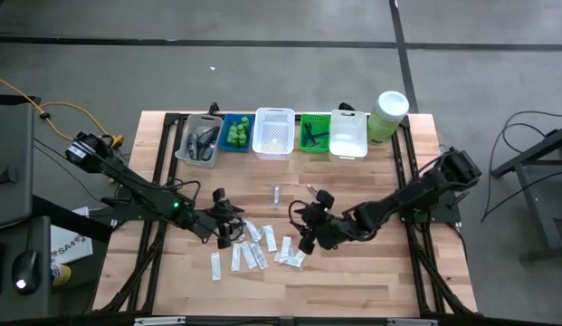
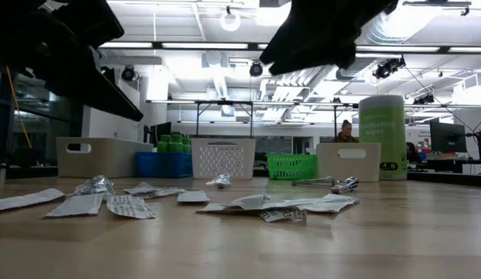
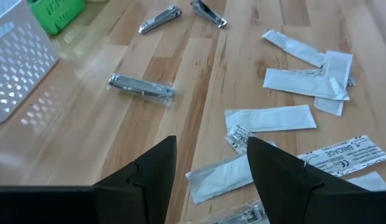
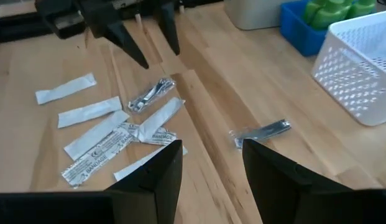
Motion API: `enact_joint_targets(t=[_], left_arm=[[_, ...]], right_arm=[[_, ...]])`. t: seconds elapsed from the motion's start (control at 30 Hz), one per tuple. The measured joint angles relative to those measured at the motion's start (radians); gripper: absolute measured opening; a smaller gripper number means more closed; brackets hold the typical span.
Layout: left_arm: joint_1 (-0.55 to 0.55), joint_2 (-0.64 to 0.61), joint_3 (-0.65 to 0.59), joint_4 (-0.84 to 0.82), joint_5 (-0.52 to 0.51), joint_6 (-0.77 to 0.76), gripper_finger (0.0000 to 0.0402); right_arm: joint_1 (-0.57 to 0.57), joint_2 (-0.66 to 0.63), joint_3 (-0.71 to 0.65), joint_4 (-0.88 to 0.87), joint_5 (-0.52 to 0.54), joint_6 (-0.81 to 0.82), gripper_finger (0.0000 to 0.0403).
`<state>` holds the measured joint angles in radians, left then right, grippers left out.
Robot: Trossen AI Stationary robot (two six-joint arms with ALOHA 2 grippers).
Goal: Pick & Place Travel size toiletries
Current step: Put the bandage into the right white bin
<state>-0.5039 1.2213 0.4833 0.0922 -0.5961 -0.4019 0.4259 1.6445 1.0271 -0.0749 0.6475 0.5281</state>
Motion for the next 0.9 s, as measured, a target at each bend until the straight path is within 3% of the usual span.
enact_joint_targets(t=[0.3,0.67,0.9], left_arm=[[0.015,0.0,-0.042,0.041,-0.03,0.014,0.0195],[0.148,0.0,-0.105,0.137,0.09,0.057,0.0195],[0.173,-0.02,-0.16,0.15,0.118,0.038,0.0195]], right_arm=[[0.0,0.061,0.0,0.121,-0.088,-0.062,0.0161],[0.0,0.062,0.0,0.109,-0.1,-0.091,0.0161],[-0.003,0.062,0.0,0.086,-0.1,-0.089,0.0161]])
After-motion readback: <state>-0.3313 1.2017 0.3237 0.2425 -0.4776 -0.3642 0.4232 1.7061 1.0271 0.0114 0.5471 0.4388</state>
